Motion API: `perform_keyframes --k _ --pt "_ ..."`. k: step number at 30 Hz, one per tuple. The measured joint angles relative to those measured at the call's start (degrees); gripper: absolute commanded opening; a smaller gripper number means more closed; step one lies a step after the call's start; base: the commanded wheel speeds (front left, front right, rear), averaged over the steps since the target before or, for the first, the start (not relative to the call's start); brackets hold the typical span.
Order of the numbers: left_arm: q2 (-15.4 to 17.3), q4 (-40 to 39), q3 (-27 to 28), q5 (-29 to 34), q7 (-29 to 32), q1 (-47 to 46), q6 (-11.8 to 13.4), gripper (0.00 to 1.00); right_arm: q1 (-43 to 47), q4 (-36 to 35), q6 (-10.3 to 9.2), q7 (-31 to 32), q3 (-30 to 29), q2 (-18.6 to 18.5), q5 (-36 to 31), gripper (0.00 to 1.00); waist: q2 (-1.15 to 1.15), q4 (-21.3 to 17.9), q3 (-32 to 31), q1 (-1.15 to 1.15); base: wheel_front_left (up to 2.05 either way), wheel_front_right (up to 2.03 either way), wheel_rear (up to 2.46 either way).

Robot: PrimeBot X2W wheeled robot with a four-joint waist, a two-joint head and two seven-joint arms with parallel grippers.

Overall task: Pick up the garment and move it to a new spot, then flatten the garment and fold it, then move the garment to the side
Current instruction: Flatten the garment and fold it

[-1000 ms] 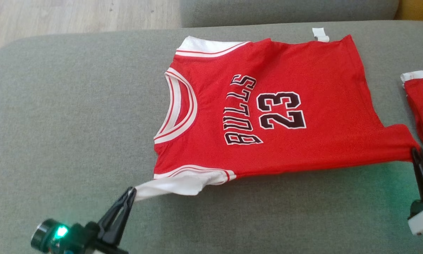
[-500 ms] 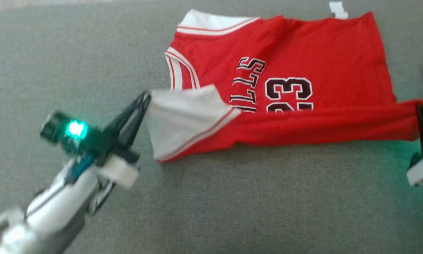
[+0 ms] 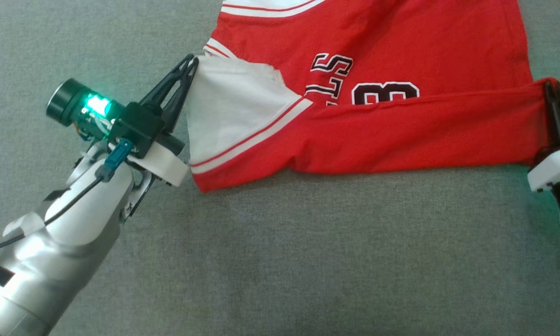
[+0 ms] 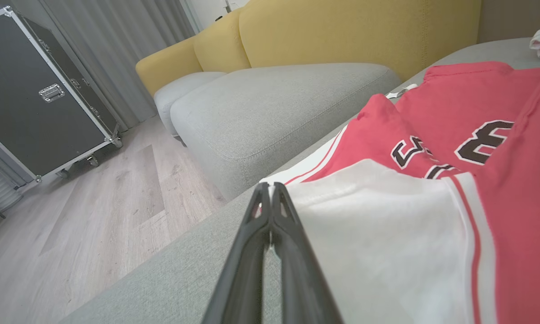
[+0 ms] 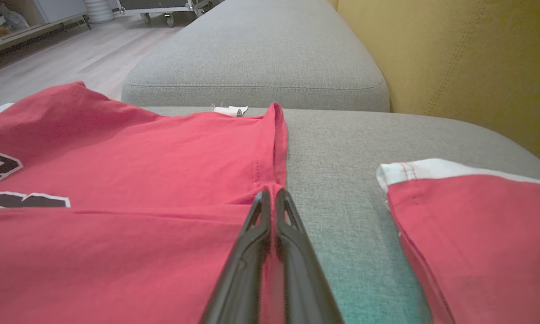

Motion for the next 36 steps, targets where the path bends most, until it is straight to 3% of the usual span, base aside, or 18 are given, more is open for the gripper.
perform_keyframes --k 1,8,13,19,26,31,33,35,36 --pt "-0.22 0.00 0.29 0.36 -0.07 -0.06 -0.01 1.00 -0.66 0.91 0.00 -0.49 0.32 0.00 0.08 1.00 0.00 0.06 0.13 0.00 0.00 0.00 0.00" --pt "-3.11 -2.12 6.14 0.12 -0.25 3.97 2.02 1.00 -2.11 4.37 0.00 -4.33 1.41 0.34 0.30 1.00 0.00 0.38 -0.82 -0.01 0.00 0.00 0.00" --pt "-6.34 -5.17 11.35 -3.79 -0.24 16.81 3.86 1.00 -0.76 4.60 0.00 -5.76 0.38 1.74 0.99 1.00 0.00 0.21 -2.83 -0.02 0.00 0.00 0.00" --pt "-10.34 -5.75 14.00 -6.08 -0.24 28.65 4.00 1.00 3.93 4.66 0.00 -6.17 -1.70 2.79 1.24 1.00 0.00 -0.22 -4.80 -0.02 0.00 0.00 0.00" --pt "-11.66 1.35 14.54 -7.00 -0.15 29.18 3.81 1.00 4.88 4.57 0.00 -6.17 -2.04 3.61 1.23 1.00 0.00 -0.48 -5.39 -0.02 0.00 0.00 0.00" --pt "-12.96 6.78 14.36 -7.21 0.27 26.36 1.86 1.00 4.88 5.12 0.00 -6.17 -1.86 3.81 1.22 1.00 0.00 -0.71 -5.56 -0.02 0.00 0.00 0.00" --pt "-13.40 8.47 14.30 -7.43 0.26 24.88 0.93 0.75 4.88 5.83 0.00 -6.17 -1.76 3.94 1.24 1.00 0.00 -0.69 -5.66 -0.01 0.00 0.00 0.00" --pt "-13.91 9.83 14.08 -7.40 0.26 23.93 -0.07 0.19 4.88 6.80 0.00 -6.16 -1.51 4.21 1.47 1.00 0.00 -0.56 -5.88 -0.01 0.00 0.00 0.00" --pt "-14.23 10.33 13.94 -7.40 0.25 23.70 -0.62 0.00 4.88 7.37 0.00 -6.12 -1.32 4.30 1.75 1.00 0.00 -0.48 -6.02 -0.01 0.00 0.00 0.00"
